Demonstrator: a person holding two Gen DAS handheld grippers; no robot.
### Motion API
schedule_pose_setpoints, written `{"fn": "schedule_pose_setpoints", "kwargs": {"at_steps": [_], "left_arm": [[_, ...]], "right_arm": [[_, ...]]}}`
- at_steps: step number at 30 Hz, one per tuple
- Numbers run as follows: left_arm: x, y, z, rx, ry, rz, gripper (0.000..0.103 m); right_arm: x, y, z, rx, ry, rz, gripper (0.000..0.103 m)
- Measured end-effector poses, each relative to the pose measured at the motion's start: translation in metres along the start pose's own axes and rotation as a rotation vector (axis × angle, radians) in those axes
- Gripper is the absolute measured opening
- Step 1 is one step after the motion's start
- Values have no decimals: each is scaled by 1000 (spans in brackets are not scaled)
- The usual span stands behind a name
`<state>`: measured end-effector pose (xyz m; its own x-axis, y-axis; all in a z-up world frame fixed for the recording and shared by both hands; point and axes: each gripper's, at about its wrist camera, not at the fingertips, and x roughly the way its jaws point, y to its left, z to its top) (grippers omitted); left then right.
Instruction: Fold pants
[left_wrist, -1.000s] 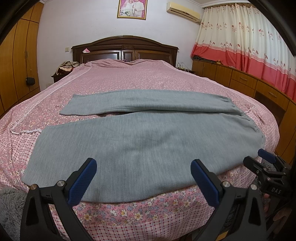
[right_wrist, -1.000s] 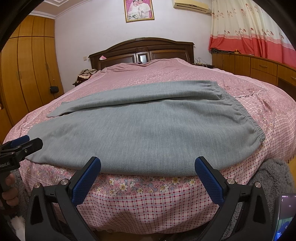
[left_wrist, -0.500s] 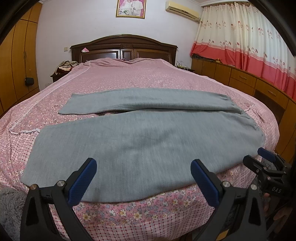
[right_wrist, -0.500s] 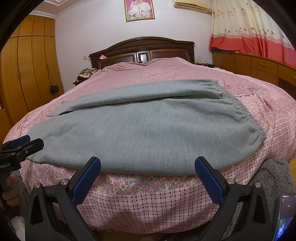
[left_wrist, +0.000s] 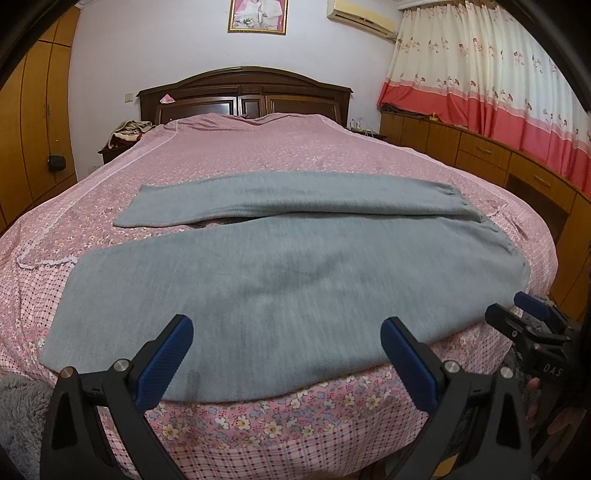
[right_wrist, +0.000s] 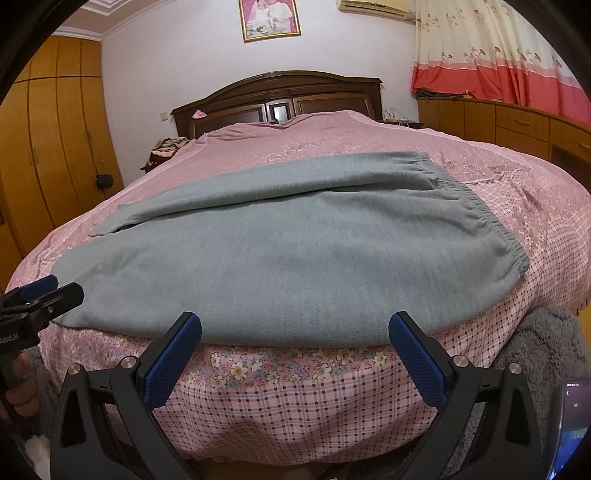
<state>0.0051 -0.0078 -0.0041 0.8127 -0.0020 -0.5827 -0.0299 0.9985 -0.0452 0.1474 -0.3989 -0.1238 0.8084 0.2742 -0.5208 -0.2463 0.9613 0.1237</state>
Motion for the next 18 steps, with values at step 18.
{"fn": "schedule_pose_setpoints", "kwargs": {"at_steps": [18], "left_arm": [[1,-2,-2,11,3,-1,103]], "right_arm": [[5,-5,0,20,13,11,103]]}}
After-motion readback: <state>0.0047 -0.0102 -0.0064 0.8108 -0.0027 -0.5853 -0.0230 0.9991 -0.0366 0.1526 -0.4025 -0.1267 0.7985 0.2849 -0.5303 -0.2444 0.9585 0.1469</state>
